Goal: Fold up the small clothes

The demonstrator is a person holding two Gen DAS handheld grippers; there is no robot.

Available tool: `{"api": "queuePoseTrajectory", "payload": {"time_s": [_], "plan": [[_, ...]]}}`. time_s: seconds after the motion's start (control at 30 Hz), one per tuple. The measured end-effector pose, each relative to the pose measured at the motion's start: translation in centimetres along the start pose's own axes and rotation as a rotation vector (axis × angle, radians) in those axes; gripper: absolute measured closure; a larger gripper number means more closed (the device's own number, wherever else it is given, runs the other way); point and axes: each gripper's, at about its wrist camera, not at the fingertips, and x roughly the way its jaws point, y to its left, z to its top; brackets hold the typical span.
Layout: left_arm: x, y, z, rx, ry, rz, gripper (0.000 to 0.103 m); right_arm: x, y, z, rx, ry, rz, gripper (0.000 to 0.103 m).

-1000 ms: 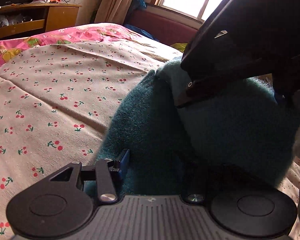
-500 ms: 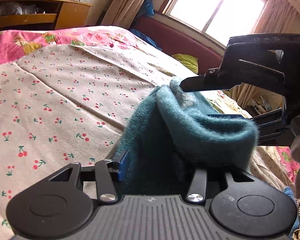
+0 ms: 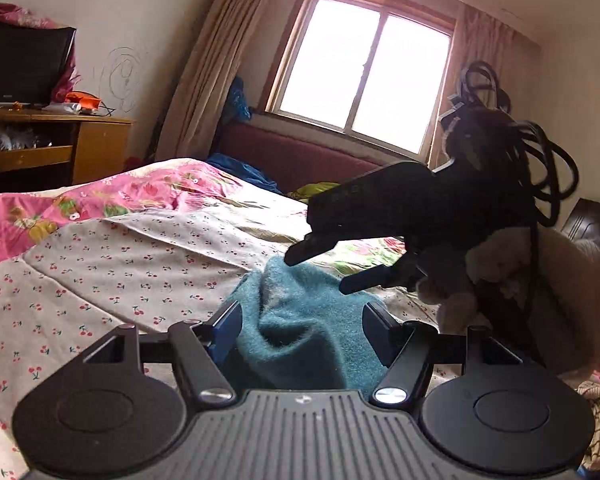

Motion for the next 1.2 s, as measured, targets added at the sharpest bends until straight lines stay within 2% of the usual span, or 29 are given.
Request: {"api": "queuePoseTrajectory", "payload": {"time_s": [0.07,0.17,0.23,0.27,0.37,0.43,0.5,0.6,0.67,0.83,0.93,1.0,1.03,1.1,1.2], "plan": [[1.7,-0.1,-0.2,0.012,0.05,0.011,0.028,2.0,0.9,0.5,-0.043,0.052,-0.023,0.037],[3.9,1.4,-1.3,-0.03,0.145,0.037,0.035,4.8,1.9,0.8,-0.077,0.131,-0.043,0.037],[4.6,2.5,-2.5,-0.041,0.192,0.076,0.04,6.3,2.9,0.7,-0.133,0.145,-0.129,0.037],[4.8,3.2,-3.0,-0.064,0.218,0.08,0.044,6.9,3.3,0.5,-0.169,0.142,-0.169,0.037],[5.5,6.1,-4.0,-0.223,0.29,0.05,0.05,8.3,4.1,0.0,-0.209,0.144,-0.239,0.037],[5.5,6.7,-4.2,-0.263,0.291,0.042,0.051,8.8,4.6,-0.3,-0.229,0.143,-0.271,0.038],[5.0,6.0,-4.2,-0.22,0.262,0.047,0.051,8.7,5.0,-0.6,-0.272,0.134,-0.3,0.052],[3.8,4.9,-4.1,-0.167,0.204,0.045,0.051,7.7,4.4,-0.4,-0.243,0.12,-0.277,0.065],[3.1,4.5,-3.9,-0.145,0.156,0.057,0.05,6.8,3.4,-0.2,-0.184,0.105,-0.241,0.067],[1.7,3.6,-3.3,-0.081,0.051,0.104,0.048,5.7,2.1,-0.4,-0.114,0.101,-0.169,0.063],[2.4,3.1,-3.5,-0.064,0.077,0.094,0.047,5.9,2.3,-0.5,-0.123,0.132,-0.151,0.053],[2.9,2.6,-3.7,-0.036,0.097,0.094,0.047,5.5,2.6,-0.7,-0.155,0.128,-0.151,0.051],[3.3,2.6,-3.8,-0.031,0.112,0.097,0.048,5.5,3.0,-0.9,-0.194,0.129,-0.18,0.053],[4.1,3.0,-4.1,-0.049,0.157,0.113,0.052,5.9,3.2,-1.4,-0.234,0.146,-0.208,0.065],[4.9,4.1,-4.3,-0.108,0.211,0.114,0.057,6.5,3.0,-1.7,-0.236,0.155,-0.233,0.073]]}}
